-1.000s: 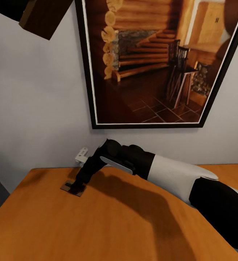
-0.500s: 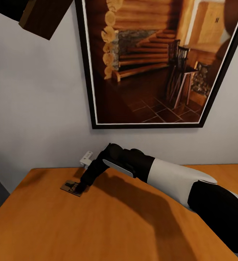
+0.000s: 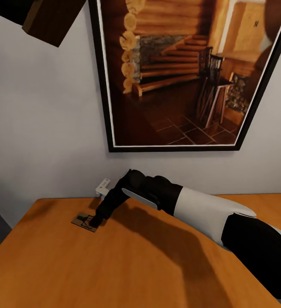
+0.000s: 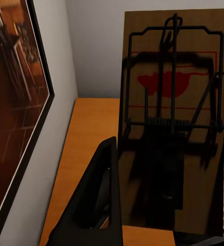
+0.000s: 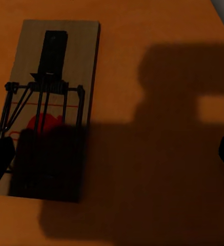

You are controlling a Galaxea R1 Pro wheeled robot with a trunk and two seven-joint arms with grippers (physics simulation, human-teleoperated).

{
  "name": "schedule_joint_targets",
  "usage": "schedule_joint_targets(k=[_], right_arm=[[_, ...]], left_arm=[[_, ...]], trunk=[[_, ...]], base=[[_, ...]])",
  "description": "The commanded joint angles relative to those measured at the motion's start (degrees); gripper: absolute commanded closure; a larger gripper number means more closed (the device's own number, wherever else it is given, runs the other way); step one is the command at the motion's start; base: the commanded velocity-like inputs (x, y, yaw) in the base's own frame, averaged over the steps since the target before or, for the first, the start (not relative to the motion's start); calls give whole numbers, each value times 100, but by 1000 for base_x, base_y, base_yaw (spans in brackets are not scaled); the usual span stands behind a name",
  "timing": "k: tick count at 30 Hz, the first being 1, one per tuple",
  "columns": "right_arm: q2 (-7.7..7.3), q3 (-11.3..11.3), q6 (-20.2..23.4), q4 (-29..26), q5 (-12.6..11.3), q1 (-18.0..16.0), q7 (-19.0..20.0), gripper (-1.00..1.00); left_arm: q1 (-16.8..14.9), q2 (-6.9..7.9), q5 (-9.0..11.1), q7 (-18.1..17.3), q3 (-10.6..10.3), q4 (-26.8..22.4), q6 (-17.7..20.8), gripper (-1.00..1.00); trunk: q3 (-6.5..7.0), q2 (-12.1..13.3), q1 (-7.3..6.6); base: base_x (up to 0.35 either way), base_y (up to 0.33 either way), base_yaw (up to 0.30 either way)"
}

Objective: Take the four mousetraps from the cabinet in the bathroom and place them on the bathroom floor. Make sure all four end up on the same floor surface, and ensure that at least two of them are either under or directly next to the same bathroom sink.

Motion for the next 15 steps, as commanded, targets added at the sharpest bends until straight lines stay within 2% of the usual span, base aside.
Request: schedule_joint_targets(k=[1, 15], right_arm=[[4, 8, 9, -1, 12, -9, 22, -100], [4, 8, -124, -335, -21, -4, 73, -100]], left_arm=[[-23, 4, 45, -4, -32, -2, 25, 100], [-23, 3, 49, -4, -32, -2, 25, 100]], trunk=[[-7, -3, 0], [-7, -3, 0]], base=[[0, 0, 0], [0, 0, 0]])
